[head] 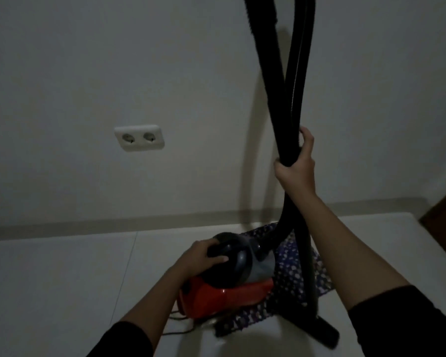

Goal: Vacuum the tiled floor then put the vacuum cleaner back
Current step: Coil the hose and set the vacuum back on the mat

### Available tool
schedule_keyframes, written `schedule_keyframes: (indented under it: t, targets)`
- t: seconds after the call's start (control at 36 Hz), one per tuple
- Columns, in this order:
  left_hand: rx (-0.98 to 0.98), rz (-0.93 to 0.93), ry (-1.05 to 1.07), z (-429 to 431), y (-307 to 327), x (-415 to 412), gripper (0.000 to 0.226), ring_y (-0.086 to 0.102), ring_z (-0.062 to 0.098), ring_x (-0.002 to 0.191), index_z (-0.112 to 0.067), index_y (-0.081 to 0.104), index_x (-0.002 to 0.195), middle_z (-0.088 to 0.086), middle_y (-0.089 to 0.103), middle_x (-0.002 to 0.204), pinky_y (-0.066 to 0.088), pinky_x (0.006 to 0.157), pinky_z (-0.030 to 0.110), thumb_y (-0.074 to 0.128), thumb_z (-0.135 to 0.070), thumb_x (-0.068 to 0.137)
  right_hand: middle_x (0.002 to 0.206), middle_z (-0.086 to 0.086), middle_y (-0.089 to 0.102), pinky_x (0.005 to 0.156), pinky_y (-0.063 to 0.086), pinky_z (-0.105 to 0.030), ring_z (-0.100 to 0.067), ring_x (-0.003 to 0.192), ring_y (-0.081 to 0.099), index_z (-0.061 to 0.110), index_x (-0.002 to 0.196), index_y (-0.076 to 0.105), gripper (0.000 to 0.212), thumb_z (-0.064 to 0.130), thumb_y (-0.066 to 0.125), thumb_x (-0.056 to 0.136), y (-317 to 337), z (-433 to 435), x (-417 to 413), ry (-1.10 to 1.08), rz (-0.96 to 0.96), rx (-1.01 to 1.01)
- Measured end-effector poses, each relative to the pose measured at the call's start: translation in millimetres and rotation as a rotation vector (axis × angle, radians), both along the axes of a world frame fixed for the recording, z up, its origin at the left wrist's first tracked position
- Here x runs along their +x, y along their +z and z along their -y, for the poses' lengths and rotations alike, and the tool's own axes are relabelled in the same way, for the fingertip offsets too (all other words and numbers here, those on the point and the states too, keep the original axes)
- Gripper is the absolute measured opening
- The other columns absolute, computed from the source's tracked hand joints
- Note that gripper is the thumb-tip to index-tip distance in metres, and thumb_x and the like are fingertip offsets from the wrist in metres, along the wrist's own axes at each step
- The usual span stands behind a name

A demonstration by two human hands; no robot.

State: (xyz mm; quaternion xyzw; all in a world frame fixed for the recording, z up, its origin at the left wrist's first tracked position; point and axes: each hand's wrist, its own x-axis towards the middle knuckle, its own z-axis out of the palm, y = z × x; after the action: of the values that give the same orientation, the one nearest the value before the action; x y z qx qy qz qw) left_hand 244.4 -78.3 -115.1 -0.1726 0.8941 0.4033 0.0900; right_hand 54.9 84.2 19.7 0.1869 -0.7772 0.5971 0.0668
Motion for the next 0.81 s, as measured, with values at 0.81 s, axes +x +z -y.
schedule_keyframes:
  t: [0.81]
  targets:
    - [-0.077, 0.013, 0.057, 33.7, -144.0, -159.0, 0.045, 0.061, 0.018, 0.107, -0.013, 0.057, 0.127, 0.004, 0.066, 0.118, 0.036, 0.076, 0.007, 0.061, -0.037, 0.089, 0.136, 0.026, 0.042, 0.096, 0.035, 0.003, 0.010, 0.122, 0.041, 0.021, 0.151, 0.027, 0.080, 0.018, 0.072, 0.084, -116.8, 12.7, -129.6, -0.080, 0.048, -0.122]
